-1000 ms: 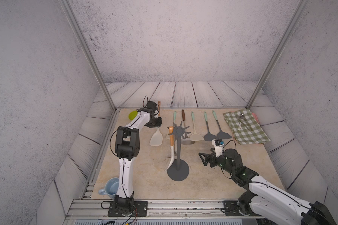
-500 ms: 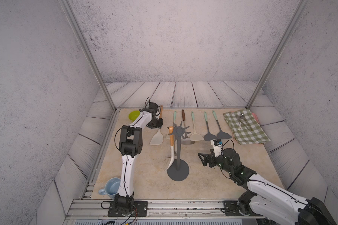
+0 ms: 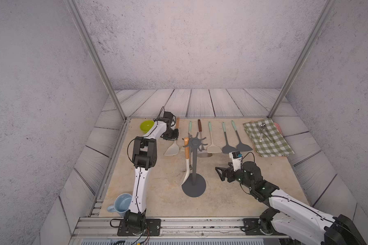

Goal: Take the spatula off the kitchen utensil rack
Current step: Place the spatula at the center of the board.

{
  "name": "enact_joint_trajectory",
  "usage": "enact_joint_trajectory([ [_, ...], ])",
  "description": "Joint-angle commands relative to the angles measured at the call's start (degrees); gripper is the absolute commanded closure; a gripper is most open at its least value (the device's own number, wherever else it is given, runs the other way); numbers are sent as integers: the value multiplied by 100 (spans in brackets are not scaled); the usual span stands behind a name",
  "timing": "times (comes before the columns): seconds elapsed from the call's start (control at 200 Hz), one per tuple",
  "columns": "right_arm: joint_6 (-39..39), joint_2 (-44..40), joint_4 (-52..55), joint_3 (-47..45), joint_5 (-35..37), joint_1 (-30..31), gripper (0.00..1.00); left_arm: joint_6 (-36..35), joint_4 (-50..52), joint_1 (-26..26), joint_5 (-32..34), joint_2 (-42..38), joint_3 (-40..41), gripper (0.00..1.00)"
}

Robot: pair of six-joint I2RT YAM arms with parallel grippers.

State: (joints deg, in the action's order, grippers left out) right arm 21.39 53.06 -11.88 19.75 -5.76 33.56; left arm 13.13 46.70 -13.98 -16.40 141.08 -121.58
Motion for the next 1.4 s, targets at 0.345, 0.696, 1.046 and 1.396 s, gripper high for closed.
enact_joint_trajectory([
  [0.345, 108, -95, -55, 129, -119, -15, 1, 9, 372, -52, -83, 62, -296, 66],
  [0.696, 120, -299, 59, 135, -134, -15, 1, -117, 633, -39, 63, -784, 78, 54],
  [1.046, 79, -1008, 233, 40, -171, -8, 1, -92, 167, 9, 339, -2685, 1732, 41],
  [1.396, 63, -1657, 223, -94, -414, 14, 1, 311, -847, 9, 447, -4572, 3650, 31],
])
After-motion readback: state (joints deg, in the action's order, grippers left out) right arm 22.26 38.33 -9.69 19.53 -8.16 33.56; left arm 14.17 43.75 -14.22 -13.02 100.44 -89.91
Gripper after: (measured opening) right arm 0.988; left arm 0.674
